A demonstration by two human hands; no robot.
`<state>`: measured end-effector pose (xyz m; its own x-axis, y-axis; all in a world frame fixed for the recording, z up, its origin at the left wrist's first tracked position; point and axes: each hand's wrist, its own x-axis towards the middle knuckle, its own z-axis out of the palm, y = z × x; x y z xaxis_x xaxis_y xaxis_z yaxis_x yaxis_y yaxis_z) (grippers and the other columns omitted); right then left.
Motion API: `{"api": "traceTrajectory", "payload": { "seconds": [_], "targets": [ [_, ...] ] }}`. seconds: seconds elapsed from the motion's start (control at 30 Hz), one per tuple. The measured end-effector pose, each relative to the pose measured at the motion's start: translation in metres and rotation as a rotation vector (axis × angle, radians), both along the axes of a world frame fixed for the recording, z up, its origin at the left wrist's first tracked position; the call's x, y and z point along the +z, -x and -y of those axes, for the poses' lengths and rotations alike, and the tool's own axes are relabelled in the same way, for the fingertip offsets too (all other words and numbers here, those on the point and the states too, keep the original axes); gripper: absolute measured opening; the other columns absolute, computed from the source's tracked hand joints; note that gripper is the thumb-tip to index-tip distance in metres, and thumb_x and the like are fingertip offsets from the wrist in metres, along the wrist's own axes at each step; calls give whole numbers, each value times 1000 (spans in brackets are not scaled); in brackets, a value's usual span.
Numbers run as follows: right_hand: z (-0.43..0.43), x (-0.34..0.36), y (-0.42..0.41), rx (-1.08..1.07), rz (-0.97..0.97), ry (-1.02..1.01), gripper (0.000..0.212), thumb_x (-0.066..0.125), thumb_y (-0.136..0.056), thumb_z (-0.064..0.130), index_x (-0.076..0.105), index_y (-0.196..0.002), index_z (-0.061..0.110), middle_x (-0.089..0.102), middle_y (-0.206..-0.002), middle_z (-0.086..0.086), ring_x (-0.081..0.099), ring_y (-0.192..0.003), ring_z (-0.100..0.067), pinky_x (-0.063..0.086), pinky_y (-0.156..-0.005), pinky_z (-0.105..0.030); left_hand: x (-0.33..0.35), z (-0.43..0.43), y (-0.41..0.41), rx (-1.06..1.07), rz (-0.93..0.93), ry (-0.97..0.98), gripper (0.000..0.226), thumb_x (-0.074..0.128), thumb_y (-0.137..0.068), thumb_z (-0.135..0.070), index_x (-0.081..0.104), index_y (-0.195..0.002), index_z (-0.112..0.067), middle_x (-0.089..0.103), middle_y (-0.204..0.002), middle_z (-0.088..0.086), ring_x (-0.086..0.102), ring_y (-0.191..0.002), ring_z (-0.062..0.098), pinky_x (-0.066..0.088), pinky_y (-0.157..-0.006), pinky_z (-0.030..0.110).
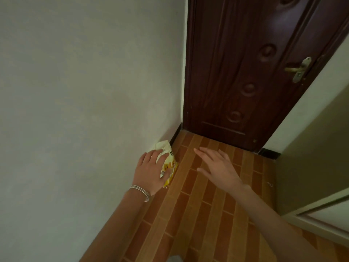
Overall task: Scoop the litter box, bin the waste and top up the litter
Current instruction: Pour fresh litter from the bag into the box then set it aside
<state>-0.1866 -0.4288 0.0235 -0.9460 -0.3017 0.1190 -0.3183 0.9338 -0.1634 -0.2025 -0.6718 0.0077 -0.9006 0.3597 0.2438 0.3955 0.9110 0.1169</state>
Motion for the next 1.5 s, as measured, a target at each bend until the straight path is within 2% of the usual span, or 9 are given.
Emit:
{"api": "traceTrajectory", "payload": {
  "seconds": [0.23, 0.4, 0.67, 0.87, 1.07, 1.4, 1.5],
  "targets": [
    [-27, -7, 82, 40, -9, 8, 61, 54, -89, 39, 29, -143, 26, 39, -143, 1, 40, -129, -17, 27, -109, -45, -8, -26, 70, 40, 36, 31, 51, 37, -82, -49, 61, -118, -21, 62, -120, 5, 58, -110, 29, 44, -95, 47],
    [-57, -16, 146, 118, 30, -23, 62, 51, -90, 42, 23, -144, 29, 34, -146, 5, 35, -132, -14, 23, -111, -43, -20, -55, 113, 125, 64, 13, 53, 37, -81, -50, 59, -120, -22, 60, -121, 4, 56, -112, 29, 42, -97, 47],
    [-112, -8, 250, 286, 80, -48, 62, 50, -90, 42, 22, -145, 29, 32, -148, 4, 32, -134, -12, 20, -111, -39, -23, -121, 169, 305, 95, -37, 53, 37, -80, -50, 62, -116, -19, 63, -116, 6, 60, -107, 30, 47, -92, 48],
    [-130, -15, 312, 428, 107, -112, 62, 48, -92, 43, 20, -145, 29, 29, -149, 5, 30, -135, -12, 17, -112, -39, -37, -141, 194, 460, 125, -48, 53, 38, -80, -51, 63, -116, -20, 63, -116, 5, 60, -106, 29, 47, -90, 46],
    [-114, -33, 358, 529, 141, -125, 63, 49, -91, 42, 20, -145, 28, 29, -149, 4, 28, -136, -12, 21, -112, -41, -50, -129, 211, 582, 139, -73, 53, 37, -80, -50, 63, -114, -18, 64, -114, 8, 61, -103, 31, 48, -88, 49],
    [-38, -60, 439, 693, 167, -149, 63, 53, -89, 41, 25, -143, 27, 34, -145, 3, 35, -131, -14, 27, -109, -44, -75, -73, 257, 717, 162, -73, 54, 37, -79, -49, 64, -113, -18, 65, -112, 7, 63, -100, 30, 50, -84, 45],
    [-13, -61, 460, 745, 162, -152, 62, 54, -89, 39, 27, -143, 25, 35, -145, 3, 36, -131, -15, 29, -108, -40, -81, -59, 273, 736, 180, -95, 54, 37, -78, -49, 63, -114, -18, 65, -113, 7, 62, -102, 29, 50, -84, 44]
  ]
}}
